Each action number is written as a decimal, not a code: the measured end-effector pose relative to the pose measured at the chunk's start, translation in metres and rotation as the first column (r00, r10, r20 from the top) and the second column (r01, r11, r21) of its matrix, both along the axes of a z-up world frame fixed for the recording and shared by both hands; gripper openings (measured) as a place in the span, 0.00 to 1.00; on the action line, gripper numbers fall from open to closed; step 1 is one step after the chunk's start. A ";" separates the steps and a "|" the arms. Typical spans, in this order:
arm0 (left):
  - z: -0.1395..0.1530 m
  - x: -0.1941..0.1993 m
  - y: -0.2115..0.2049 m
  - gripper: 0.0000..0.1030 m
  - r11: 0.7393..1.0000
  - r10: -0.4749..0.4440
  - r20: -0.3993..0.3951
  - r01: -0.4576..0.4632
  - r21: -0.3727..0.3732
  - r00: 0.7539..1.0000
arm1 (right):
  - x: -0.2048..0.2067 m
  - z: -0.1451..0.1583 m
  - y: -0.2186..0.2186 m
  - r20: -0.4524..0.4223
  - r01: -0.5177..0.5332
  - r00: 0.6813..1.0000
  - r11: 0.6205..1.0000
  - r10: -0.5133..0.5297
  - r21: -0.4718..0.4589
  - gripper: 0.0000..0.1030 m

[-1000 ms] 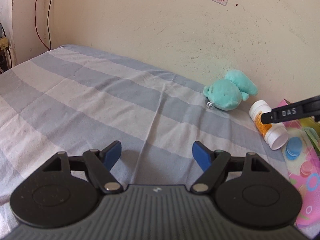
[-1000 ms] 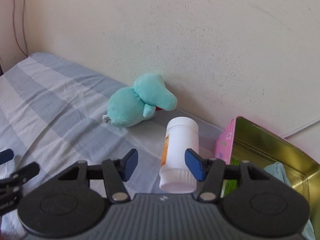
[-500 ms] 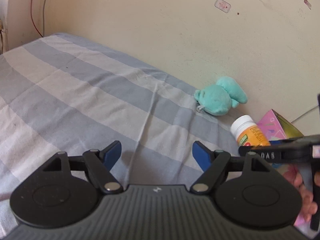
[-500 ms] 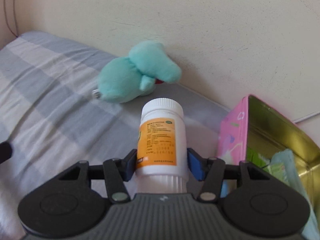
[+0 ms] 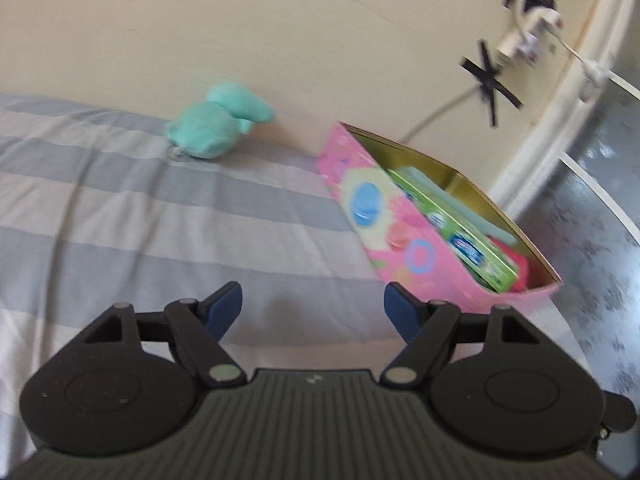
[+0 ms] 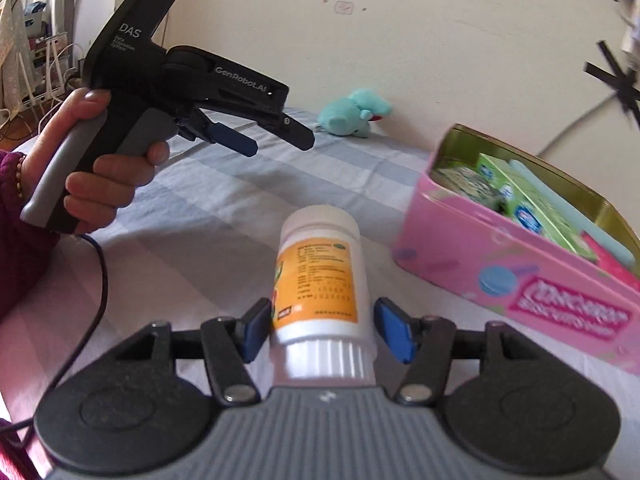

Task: Organize objects
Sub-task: 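Lift the pill bottle and lower it into the pink tin, then open the right gripper and withdraw it from the tin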

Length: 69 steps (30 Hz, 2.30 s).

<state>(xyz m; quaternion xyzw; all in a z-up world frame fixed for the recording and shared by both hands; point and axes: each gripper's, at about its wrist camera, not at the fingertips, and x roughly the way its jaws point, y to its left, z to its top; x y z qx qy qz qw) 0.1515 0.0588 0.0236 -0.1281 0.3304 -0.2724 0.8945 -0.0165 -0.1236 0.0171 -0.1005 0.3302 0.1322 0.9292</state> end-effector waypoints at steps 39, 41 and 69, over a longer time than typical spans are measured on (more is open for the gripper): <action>0.057 0.056 -0.163 0.77 0.984 -0.159 0.073 0.152 0.088 0.985 | 0.085 0.026 -0.110 0.338 0.172 0.918 0.976 -0.207 0.131 0.54; 0.052 0.065 -0.165 0.77 0.990 -0.076 0.054 0.069 0.122 0.996 | 0.093 0.015 -0.115 0.339 0.221 0.907 0.968 -0.249 0.119 0.63; 0.024 -0.055 -0.094 0.77 0.913 0.173 0.172 -0.223 0.342 0.970 | -0.003 0.013 -0.126 0.169 0.339 0.869 0.807 -0.466 0.483 0.75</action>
